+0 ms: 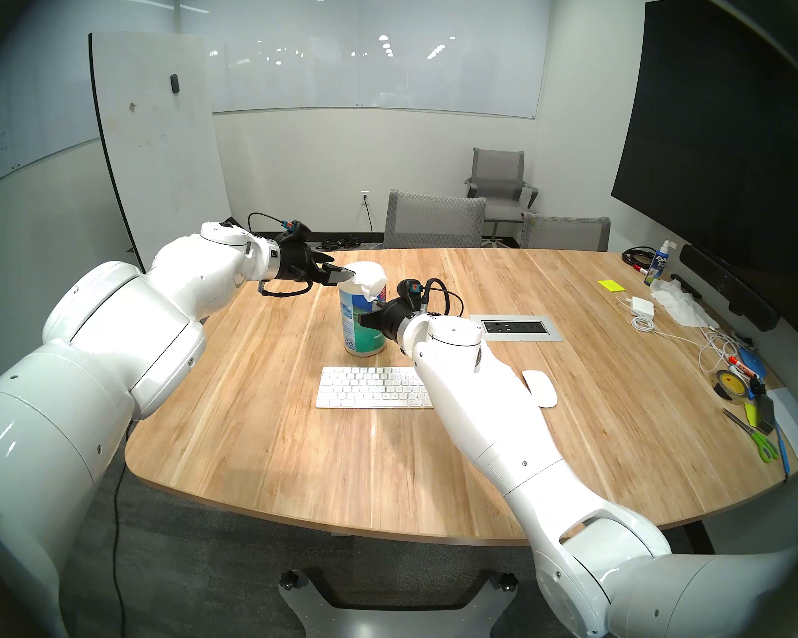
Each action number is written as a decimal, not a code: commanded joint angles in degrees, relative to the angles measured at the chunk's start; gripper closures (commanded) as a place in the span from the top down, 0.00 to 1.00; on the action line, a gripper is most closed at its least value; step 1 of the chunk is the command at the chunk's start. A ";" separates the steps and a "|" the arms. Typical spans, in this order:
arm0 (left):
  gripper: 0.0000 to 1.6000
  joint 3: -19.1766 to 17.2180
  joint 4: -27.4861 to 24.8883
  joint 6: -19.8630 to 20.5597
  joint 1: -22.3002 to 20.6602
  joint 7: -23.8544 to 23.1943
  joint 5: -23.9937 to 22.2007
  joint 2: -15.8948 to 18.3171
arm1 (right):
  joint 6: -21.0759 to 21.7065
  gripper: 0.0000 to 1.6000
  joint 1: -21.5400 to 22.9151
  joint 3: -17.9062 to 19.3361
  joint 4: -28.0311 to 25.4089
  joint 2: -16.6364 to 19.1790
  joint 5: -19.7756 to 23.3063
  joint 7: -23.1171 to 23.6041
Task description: Wipe the keyboards and mice with a disinfecting wipe, then set the wipe down
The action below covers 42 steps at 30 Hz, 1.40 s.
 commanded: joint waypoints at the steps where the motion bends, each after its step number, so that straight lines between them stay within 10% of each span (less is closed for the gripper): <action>1: 1.00 -0.21 -0.50 -0.07 -1.42 -0.03 -0.14 -0.02 | 1.29 0.00 -0.68 1.85 -6.52 2.26 1.41 1.60; 42: 1.00 -0.26 -0.50 -0.07 -1.42 -0.03 -0.09 -0.02 | 8.74 0.00 -0.57 14.12 -16.18 10.41 7.53 9.57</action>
